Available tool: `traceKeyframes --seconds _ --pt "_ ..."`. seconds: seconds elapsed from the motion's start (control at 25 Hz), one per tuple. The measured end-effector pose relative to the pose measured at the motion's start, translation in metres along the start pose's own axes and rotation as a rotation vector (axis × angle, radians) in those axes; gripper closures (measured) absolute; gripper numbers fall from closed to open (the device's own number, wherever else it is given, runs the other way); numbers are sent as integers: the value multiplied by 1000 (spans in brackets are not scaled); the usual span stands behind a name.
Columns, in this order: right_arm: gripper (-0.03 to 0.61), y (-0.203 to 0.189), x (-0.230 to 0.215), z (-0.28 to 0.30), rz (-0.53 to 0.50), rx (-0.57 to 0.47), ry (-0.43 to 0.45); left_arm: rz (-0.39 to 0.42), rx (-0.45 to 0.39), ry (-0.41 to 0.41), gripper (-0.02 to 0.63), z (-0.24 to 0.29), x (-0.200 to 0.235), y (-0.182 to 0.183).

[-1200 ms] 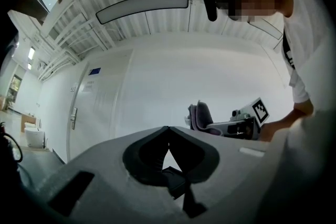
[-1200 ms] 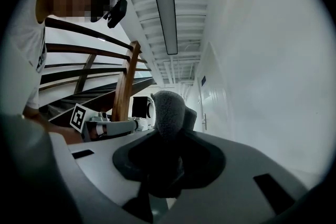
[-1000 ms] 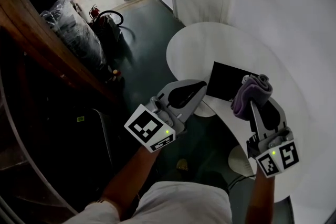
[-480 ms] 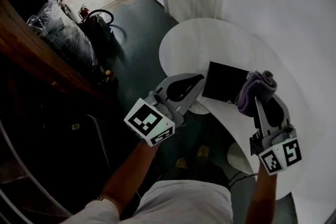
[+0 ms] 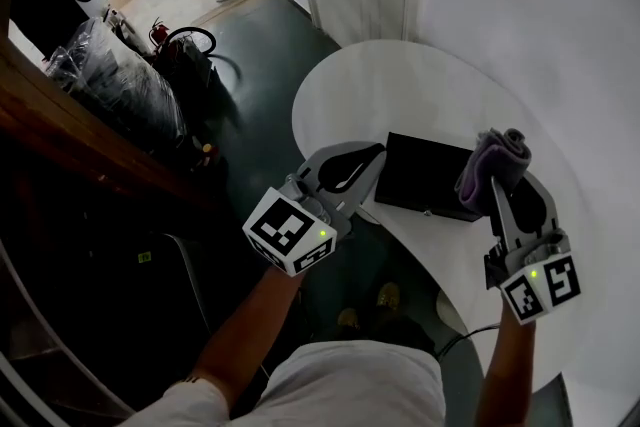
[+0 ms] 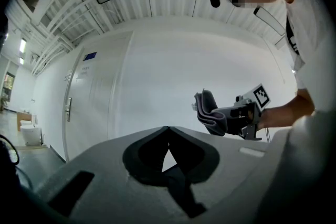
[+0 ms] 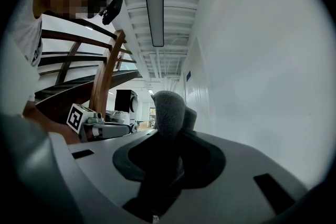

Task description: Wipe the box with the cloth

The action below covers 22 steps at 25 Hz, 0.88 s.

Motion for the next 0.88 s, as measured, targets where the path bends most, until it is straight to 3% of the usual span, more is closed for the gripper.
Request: traceKeyframes --seconds 0.56,0.88 --pt "476 -61 -88 9 114 146 -41 0 262 134 597 58 33 -76" --pt "476 -93 -122 9 192 221 -45 -18 366 157 591 76 38 -104"
Point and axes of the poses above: the fingertips, and each gripper's own axes: z forward along the fingers, x to its left, y out of its top, the point moved 3 cm from there along -z, backward along the fingers, and after that the axes turned 7 degrees about y, right-handed, at the moved point
